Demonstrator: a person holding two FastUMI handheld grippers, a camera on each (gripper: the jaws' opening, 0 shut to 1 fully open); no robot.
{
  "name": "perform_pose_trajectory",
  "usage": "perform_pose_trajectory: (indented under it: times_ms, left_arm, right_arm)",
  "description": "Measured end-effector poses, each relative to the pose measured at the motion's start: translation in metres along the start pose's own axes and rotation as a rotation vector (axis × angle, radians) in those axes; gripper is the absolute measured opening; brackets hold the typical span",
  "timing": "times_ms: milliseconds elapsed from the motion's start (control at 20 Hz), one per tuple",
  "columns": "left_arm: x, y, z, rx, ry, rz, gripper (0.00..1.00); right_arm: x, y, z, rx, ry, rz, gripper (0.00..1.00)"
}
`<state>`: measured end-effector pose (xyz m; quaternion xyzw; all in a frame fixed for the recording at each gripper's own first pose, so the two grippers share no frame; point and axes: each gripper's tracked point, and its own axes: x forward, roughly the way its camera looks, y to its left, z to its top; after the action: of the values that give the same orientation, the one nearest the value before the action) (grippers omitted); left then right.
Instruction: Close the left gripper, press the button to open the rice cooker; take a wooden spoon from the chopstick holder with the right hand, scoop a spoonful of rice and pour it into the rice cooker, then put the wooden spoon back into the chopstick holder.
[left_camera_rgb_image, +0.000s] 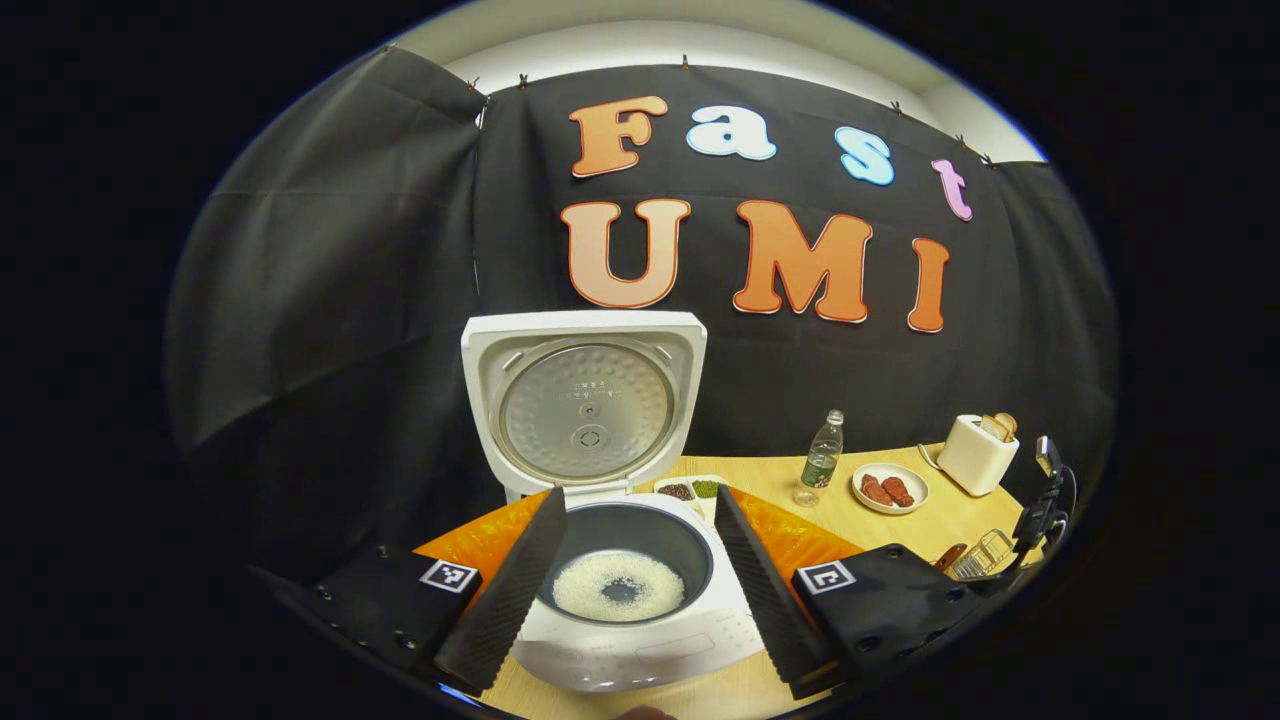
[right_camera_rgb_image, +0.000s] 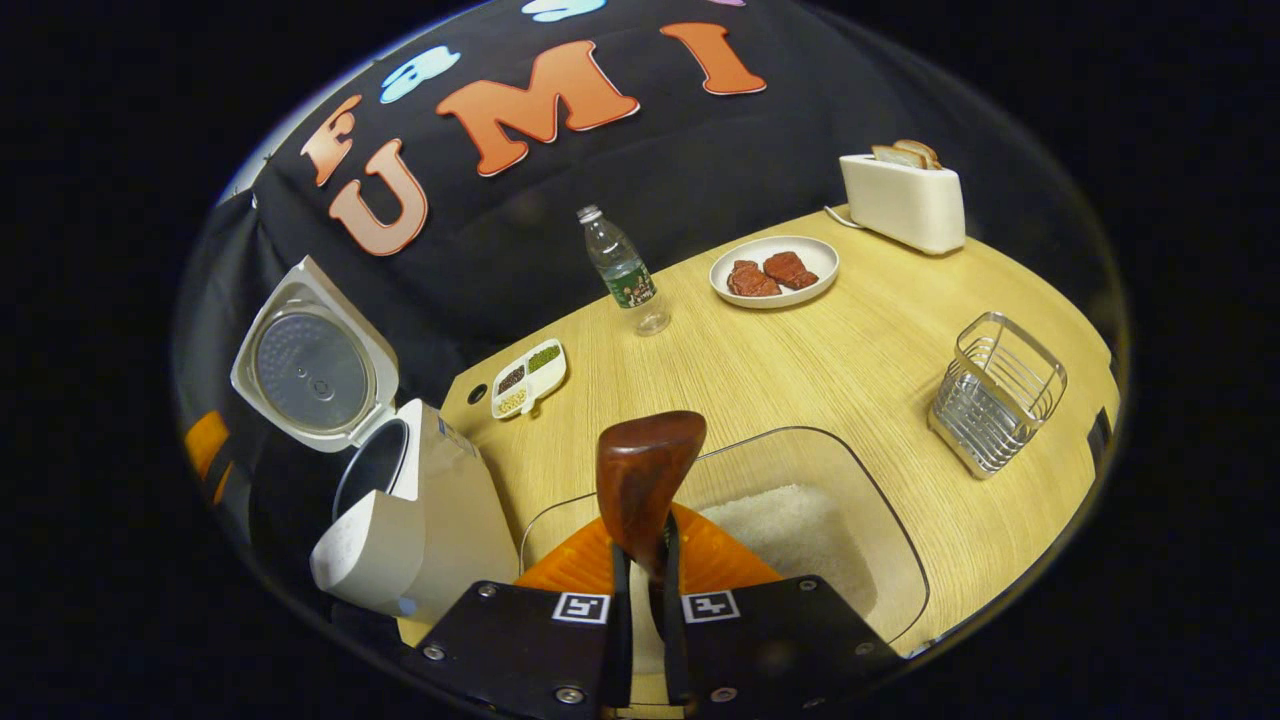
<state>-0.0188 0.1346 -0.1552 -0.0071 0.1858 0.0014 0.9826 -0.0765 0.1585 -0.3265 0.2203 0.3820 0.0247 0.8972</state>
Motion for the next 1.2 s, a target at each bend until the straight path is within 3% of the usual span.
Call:
perform_pose_trajectory:
  times_ms: [800,1200]
  left_arm:
    - [-0.002,-0.003,0.001,-0.024,-0.002,0.023,1.0]
    - [-0.009,-0.013,0.007,-0.047,-0.002,0.075,1.0]
  right_arm:
    - [0.0,-0.013,-0.011,0.409,0.132,0.176,0.12]
    - [-0.008,-0.042,0.011,0.456,0.106,0.238,0.12]
